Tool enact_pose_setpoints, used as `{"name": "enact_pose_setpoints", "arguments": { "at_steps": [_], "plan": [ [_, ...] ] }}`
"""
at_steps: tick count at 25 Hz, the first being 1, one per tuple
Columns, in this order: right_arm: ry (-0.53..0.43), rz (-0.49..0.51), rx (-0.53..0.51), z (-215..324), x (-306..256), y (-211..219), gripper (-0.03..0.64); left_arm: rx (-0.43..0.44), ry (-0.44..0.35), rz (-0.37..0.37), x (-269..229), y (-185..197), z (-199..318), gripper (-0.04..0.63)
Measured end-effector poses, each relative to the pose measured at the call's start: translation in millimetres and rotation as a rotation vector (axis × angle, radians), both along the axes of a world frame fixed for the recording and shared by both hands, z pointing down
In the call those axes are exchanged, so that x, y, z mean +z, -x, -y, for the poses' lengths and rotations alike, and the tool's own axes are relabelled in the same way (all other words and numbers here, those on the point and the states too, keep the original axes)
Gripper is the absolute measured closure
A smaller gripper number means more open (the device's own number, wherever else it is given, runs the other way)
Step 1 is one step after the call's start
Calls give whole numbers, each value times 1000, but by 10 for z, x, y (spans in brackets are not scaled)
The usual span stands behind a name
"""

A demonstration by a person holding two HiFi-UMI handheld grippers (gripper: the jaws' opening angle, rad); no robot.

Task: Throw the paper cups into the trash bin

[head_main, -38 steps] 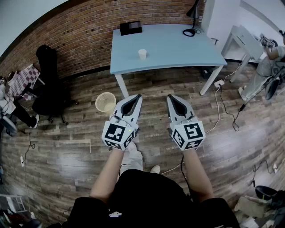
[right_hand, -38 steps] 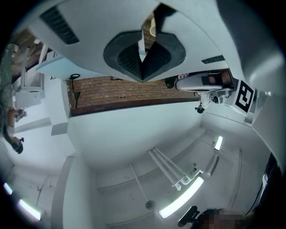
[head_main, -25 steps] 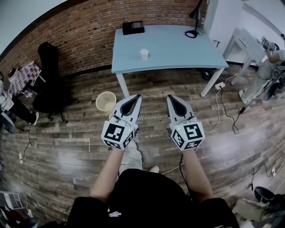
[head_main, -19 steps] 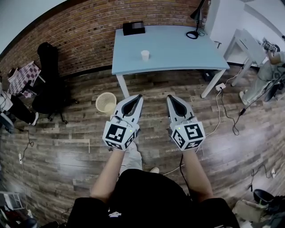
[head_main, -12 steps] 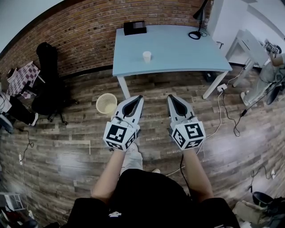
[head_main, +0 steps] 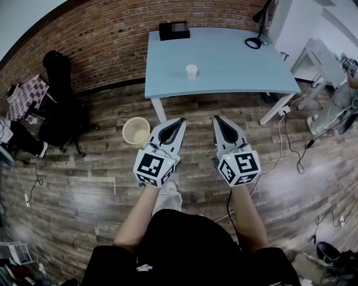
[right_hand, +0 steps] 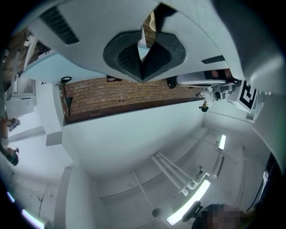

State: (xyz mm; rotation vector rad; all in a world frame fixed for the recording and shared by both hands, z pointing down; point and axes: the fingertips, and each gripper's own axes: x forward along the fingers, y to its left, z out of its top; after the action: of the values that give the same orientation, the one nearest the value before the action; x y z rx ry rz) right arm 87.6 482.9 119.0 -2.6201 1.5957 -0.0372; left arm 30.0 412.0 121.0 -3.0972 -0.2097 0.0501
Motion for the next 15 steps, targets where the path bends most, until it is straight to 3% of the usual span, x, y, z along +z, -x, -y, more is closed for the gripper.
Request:
{"name": "enact_pose_setpoints", "arguments": {
  "at_steps": [15],
  "plan": [
    [17,5,39,997,-22,-596,614,42,38,12,58,-562,1002,586]
  ]
}}
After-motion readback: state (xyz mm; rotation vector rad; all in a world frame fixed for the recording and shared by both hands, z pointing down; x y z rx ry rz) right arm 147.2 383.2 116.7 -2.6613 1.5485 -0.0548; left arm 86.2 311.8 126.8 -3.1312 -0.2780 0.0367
